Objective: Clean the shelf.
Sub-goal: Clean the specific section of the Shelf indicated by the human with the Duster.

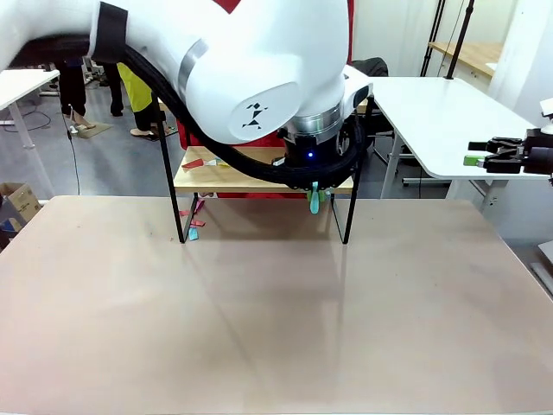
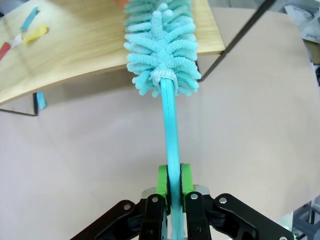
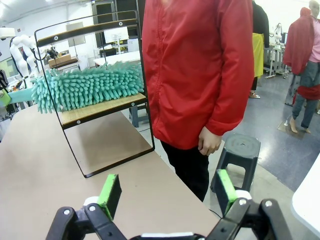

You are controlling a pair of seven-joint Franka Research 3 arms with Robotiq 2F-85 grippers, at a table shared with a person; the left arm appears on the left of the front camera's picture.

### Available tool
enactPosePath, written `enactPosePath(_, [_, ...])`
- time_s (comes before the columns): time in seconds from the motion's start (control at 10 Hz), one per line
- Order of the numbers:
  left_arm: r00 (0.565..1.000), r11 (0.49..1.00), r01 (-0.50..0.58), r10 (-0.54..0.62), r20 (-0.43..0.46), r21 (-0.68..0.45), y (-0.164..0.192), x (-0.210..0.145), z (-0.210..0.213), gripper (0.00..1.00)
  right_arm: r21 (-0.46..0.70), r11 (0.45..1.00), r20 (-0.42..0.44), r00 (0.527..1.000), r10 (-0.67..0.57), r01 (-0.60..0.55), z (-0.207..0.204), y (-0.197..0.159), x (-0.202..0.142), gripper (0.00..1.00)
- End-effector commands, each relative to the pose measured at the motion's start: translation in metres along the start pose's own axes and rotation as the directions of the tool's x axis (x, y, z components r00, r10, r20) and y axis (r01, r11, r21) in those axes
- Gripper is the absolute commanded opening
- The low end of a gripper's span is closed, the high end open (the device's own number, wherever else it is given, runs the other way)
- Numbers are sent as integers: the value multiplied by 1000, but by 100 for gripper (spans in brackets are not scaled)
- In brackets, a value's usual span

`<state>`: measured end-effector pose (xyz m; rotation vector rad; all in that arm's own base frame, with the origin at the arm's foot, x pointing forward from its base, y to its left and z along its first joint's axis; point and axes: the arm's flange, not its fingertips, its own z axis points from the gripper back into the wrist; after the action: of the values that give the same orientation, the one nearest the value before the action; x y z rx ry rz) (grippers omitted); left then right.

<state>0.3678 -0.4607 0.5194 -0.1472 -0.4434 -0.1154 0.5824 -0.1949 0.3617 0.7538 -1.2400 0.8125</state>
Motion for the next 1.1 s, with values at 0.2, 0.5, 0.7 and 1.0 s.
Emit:
enactPosePath(0.2, [997, 995, -75, 72, 38, 64, 31, -3, 7, 13, -13, 1000, -11, 1000, -13, 13, -1, 1, 8, 100])
enactPosePath(0.5, [997, 984, -77, 75, 18, 158, 61, 0, 10, 13, -13, 1000, -11, 1000, -13, 13, -1, 1, 8, 100])
enactPosePath(0.7, [997, 968, -73, 73, 11, 240, 87, 0, 15, 13, -13, 1000, -11, 1000, -13, 13, -1, 1, 8, 100])
enactPosePath(1.0, [995, 924, -89, 97, -5, 371, 133, -3, 25, 13, -13, 1000, -11, 1000, -13, 13, -1, 1, 8, 100])
